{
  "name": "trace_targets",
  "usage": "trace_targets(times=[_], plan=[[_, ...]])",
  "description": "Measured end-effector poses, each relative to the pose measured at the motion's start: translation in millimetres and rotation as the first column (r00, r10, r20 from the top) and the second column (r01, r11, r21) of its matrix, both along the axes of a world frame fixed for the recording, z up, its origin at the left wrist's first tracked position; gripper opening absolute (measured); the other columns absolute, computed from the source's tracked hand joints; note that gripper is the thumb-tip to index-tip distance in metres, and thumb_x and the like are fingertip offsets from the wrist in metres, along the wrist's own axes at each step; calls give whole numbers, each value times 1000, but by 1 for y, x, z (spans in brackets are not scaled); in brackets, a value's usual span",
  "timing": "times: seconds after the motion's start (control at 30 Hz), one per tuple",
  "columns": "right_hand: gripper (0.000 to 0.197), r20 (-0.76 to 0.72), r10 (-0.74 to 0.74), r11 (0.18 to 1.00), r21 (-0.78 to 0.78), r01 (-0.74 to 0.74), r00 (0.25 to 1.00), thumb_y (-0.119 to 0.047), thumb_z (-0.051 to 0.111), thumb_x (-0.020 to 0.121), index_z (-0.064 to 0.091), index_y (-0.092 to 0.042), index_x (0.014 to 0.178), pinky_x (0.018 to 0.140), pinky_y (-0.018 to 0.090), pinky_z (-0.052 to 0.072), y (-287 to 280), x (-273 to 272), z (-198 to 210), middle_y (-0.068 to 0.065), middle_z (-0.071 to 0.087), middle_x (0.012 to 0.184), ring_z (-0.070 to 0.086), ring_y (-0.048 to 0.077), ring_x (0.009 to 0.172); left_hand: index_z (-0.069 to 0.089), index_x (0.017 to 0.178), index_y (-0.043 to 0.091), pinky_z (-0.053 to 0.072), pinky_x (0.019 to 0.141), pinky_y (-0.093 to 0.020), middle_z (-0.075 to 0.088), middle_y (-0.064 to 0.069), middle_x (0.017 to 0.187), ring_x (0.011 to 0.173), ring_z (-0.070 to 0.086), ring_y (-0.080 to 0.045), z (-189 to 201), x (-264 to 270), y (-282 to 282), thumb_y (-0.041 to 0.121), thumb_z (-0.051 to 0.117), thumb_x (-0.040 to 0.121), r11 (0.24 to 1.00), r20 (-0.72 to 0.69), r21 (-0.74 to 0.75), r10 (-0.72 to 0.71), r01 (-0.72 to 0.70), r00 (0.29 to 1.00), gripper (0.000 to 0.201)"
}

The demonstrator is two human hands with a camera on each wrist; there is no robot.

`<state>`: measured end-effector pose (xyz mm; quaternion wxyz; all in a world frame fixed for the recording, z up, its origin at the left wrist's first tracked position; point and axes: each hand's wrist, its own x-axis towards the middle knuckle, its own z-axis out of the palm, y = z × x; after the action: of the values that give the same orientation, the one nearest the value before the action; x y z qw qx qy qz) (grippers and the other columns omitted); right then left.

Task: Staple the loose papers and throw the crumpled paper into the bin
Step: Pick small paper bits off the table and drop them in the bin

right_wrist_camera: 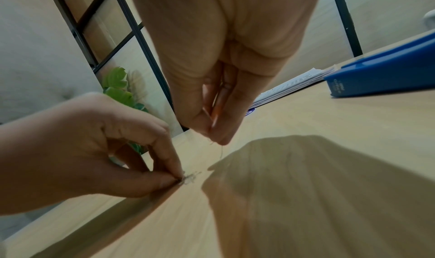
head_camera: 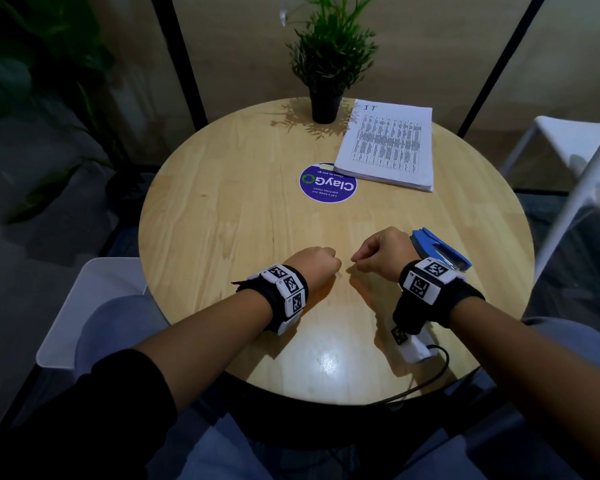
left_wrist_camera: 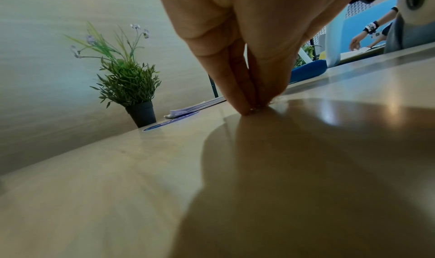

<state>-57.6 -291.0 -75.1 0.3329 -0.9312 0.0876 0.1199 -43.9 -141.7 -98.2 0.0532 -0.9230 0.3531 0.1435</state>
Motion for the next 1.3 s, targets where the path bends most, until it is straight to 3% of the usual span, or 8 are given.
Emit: trace_targets(times=[0.5,0.63,0.8,0.9,1.0,1.1,1.2,1.3], plan=[[5,-22,15,1000,-9,-15,1000,-11,74,77,75,-8,80,59,14,41,-1,3,-3,-1,67,78,56,7,70,67,101,7,48,84,-31,67,-10,105,97,62,-25,16,21,13,16,54,89,926,-172,-274,219,-260,961,20],[6,2,21,1000,5,-21,1000,-6,74,76,76,-6,82,66,17,42,9,10,0,0,66,78,55,7,71,71,91,7,52,85,-28,72,-8,95,83,62,-17,30,33,49,11,59,85,811,-213,-450,310,-375,927,14],[7,11,38,997,59,-39,999,-3,73,76,76,-5,82,68,20,43,52,29,4,3,67,78,58,11,76,72,87,1,44,53,-5,68,-6,75,64,60,-12,50,42,112,7,66,83,653,-315,-553,411,-517,856,10],[8,31,100,991,91,-102,995,-2,73,75,76,-6,81,58,15,42,93,44,9,-3,64,67,56,7,66,71,80,8,42,49,-1,61,5,60,46,58,2,60,44,159,9,68,82,596,-327,-575,460,-560,825,4],[9,36,174,976,126,-177,984,-2,73,74,76,-7,81,60,18,46,143,61,15,-3,64,65,55,3,61,71,79,5,42,49,-3,60,3,58,40,55,9,65,43,211,7,68,82,538,-327,-588,525,-604,786,5],[9,49,273,950,147,-277,961,-3,74,74,77,-6,82,58,15,47,198,74,21,-6,63,62,55,2,60,70,80,-3,41,48,-2,62,-5,63,44,56,6,63,37,264,4,65,82,480,-306,-597,604,-643,735,8],[10,58,385,910,143,-389,921,-3,74,74,77,-6,83,64,22,53,253,86,23,-8,62,61,55,3,58,70,80,-5,46,57,-15,62,-4,61,47,55,1,46,29,314,2,64,83,377,-321,-599,695,-706,644,10],[10,78,487,862,119,-493,870,-4,73,74,77,-5,83,55,12,49,303,97,19,-9,61,59,55,-1,51,68,75,-1,49,59,-21,61,-9,57,41,55,6,25,20,354,3,63,83,301,-367,-569,740,-765,564,10]])
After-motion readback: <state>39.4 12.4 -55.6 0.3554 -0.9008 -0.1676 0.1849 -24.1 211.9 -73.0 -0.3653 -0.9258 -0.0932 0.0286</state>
